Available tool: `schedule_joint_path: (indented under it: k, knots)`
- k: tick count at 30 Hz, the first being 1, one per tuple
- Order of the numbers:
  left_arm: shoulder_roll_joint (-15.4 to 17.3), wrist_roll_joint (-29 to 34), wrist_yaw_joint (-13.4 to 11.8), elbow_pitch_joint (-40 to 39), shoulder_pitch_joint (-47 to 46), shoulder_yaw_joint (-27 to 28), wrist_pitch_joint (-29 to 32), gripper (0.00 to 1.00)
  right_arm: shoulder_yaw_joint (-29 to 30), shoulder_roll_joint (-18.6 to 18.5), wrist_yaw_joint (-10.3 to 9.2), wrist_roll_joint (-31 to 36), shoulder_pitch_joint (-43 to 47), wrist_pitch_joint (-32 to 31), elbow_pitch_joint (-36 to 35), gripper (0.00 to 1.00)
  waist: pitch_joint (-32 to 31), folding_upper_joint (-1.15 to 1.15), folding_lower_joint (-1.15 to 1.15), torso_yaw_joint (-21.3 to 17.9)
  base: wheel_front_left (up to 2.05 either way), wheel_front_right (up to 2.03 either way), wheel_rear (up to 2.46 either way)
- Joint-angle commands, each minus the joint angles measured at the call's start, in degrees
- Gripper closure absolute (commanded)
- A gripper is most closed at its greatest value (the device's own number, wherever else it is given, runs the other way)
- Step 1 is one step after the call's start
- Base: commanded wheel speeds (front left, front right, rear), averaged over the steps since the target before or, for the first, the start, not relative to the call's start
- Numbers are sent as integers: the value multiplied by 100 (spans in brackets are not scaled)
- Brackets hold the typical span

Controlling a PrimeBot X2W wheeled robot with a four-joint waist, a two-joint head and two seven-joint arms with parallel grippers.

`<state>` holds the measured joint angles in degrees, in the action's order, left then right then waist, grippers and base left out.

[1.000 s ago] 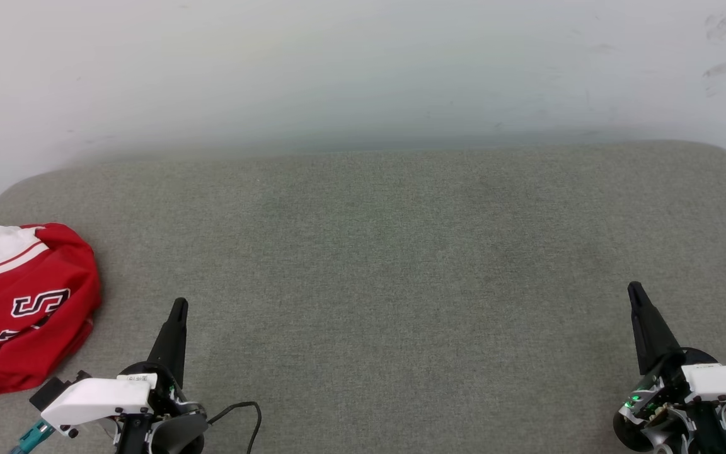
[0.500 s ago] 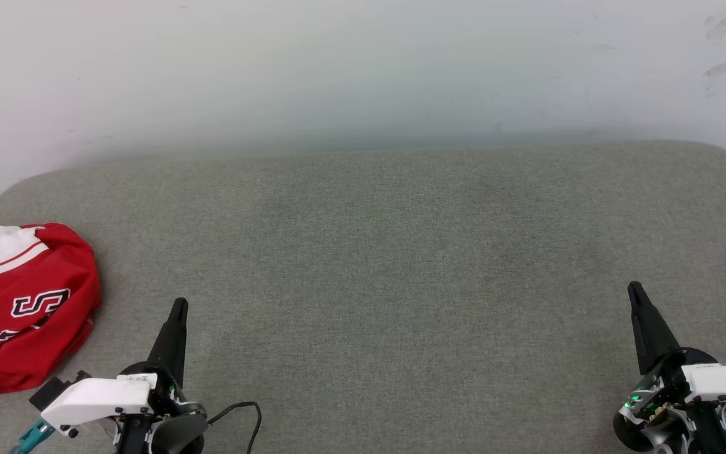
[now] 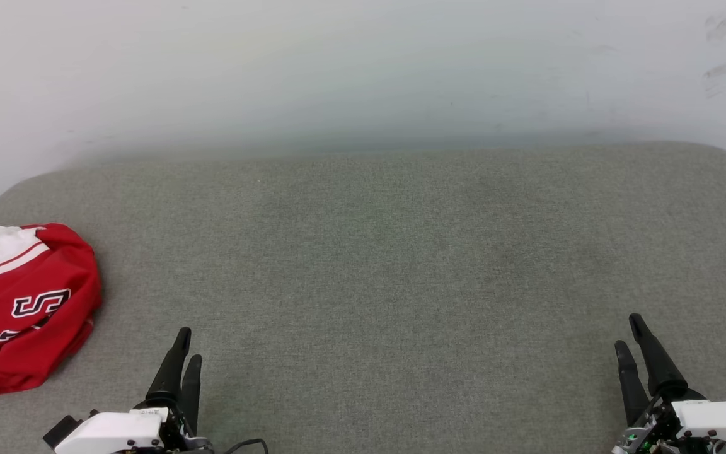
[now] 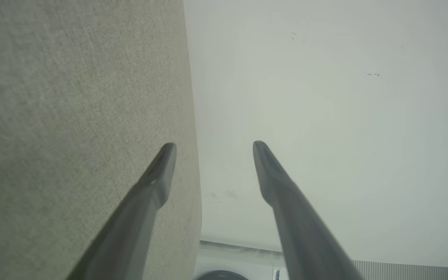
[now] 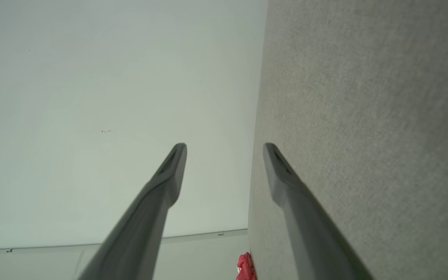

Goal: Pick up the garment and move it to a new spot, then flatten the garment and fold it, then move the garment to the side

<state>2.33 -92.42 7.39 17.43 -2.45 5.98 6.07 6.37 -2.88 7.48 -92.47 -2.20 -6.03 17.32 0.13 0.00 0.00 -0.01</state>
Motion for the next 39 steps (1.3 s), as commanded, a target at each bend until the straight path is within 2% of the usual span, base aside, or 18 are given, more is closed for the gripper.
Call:
schedule_joint_path:
  k: [1,10,20,24,28,35,39]
  knots:
    - [19,53,8,-122,-83,-31,-61,0,-30,-5,0,85,-79,59,-131,0,-4,0,0,0,0,0,0]
    - [25,262,9,-234,18,-152,-317,0,-50,-7,0,444,54,316,-251,0,-28,0,0,2,0,0,0]
    - [31,956,10,-361,68,134,-569,0,57,-3,0,1436,114,568,-503,0,-47,0,0,20,0,0,0]
    - [32,1396,-6,-499,67,359,-663,0,151,-3,0,1960,109,663,-669,0,-50,0,0,30,0,0,0]
    - [35,1755,-132,-675,64,472,-753,0,195,-3,1,2527,105,753,-898,0,-52,0,0,42,0,0,0]
    - [39,2388,-361,-1161,102,498,-903,0,29,-3,1,3788,133,900,-1277,0,-53,0,0,61,0,0,0]
    - [40,3011,-484,-1540,158,402,-984,0,-11,-3,1,4463,139,982,-1454,0,-51,0,0,66,0,0,0]
